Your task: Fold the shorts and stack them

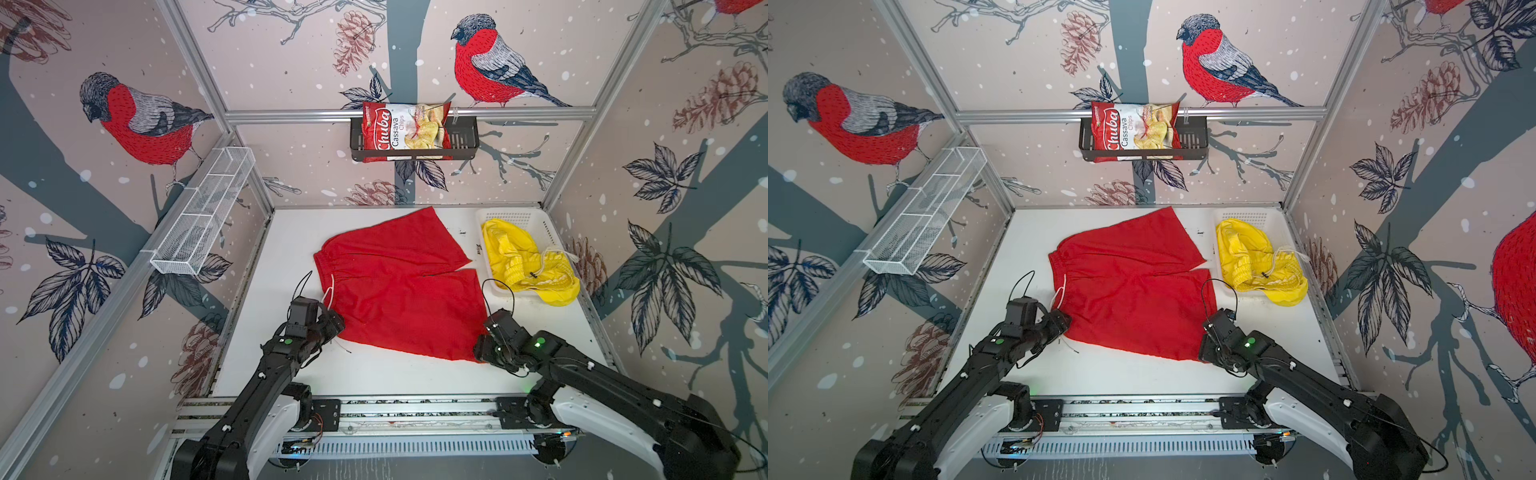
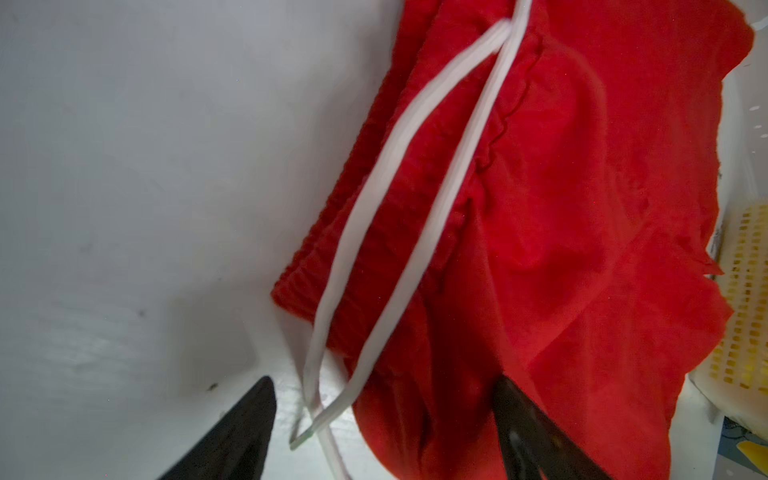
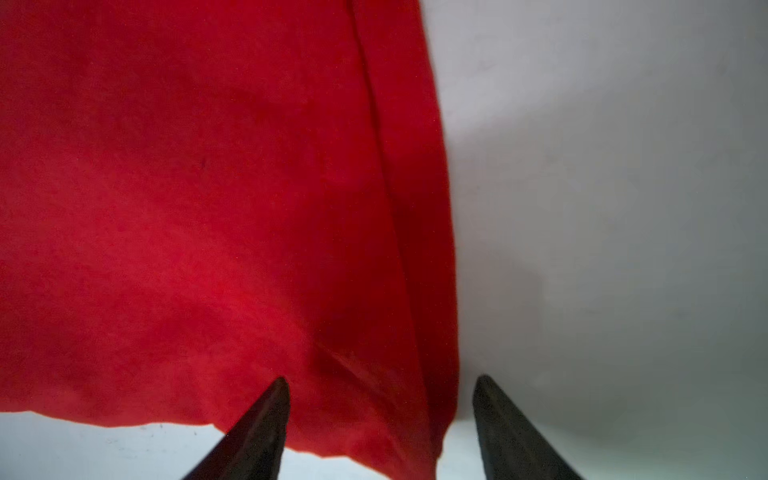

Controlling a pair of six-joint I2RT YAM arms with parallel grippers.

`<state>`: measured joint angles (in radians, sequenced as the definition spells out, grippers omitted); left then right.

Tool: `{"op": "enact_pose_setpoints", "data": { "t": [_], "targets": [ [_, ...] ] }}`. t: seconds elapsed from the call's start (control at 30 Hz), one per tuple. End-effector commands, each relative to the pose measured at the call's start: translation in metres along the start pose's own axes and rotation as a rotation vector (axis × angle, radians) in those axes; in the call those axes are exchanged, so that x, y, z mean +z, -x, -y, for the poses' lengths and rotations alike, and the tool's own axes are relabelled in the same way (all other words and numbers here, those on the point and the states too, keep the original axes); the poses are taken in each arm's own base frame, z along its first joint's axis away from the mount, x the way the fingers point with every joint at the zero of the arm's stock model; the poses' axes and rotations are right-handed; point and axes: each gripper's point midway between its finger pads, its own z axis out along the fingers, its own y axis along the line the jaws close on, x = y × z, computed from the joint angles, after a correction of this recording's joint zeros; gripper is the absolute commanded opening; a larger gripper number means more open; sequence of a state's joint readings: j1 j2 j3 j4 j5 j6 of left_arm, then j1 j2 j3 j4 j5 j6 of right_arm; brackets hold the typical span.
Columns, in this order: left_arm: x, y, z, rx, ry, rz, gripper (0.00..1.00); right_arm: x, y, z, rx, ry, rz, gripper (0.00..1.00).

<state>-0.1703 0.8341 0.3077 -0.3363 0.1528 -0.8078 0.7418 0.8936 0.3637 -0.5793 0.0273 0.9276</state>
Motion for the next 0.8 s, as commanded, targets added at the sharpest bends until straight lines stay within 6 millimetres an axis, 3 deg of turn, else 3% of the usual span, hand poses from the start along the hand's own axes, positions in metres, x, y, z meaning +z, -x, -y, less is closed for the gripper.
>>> {"op": "enact_pose_setpoints", "data": {
  "t": [0.0, 0.1, 0.2, 0.3, 0.43, 0.6, 0.77],
  "targets": [
    [0.008, 0.0, -0.004, -0.012, 0.0, 0.013, 0.78, 0.006, -0.01, 0.0, 0.027, 0.016, -0.045, 0.55],
    [0.017, -0.005, -0.008, -0.013, 0.006, -0.002, 0.72, 0.008, -0.009, -0.003, 0.026, 0.024, -0.043, 0.4],
    [0.021, -0.003, -0.009, 0.004, 0.009, 0.004, 0.61, 0.008, -0.005, -0.005, 0.025, 0.03, -0.03, 0.14],
    [0.022, 0.004, -0.001, 0.043, -0.008, 0.016, 0.4, 0.001, 0.003, -0.007, 0.021, 0.031, -0.005, 0.01],
    [0.018, 0.012, 0.008, 0.075, -0.005, 0.014, 0.0, -0.021, 0.024, -0.01, 0.023, 0.03, 0.062, 0.0],
    [-0.006, 0.021, 0.022, 0.086, -0.017, 0.034, 0.0, -0.071, 0.062, -0.006, 0.059, 0.035, 0.219, 0.0],
    [-0.064, 0.042, 0.057, 0.092, -0.106, 0.12, 0.0, -0.136, 0.094, -0.016, 0.083, 0.099, 0.37, 0.0]
  ]
}}
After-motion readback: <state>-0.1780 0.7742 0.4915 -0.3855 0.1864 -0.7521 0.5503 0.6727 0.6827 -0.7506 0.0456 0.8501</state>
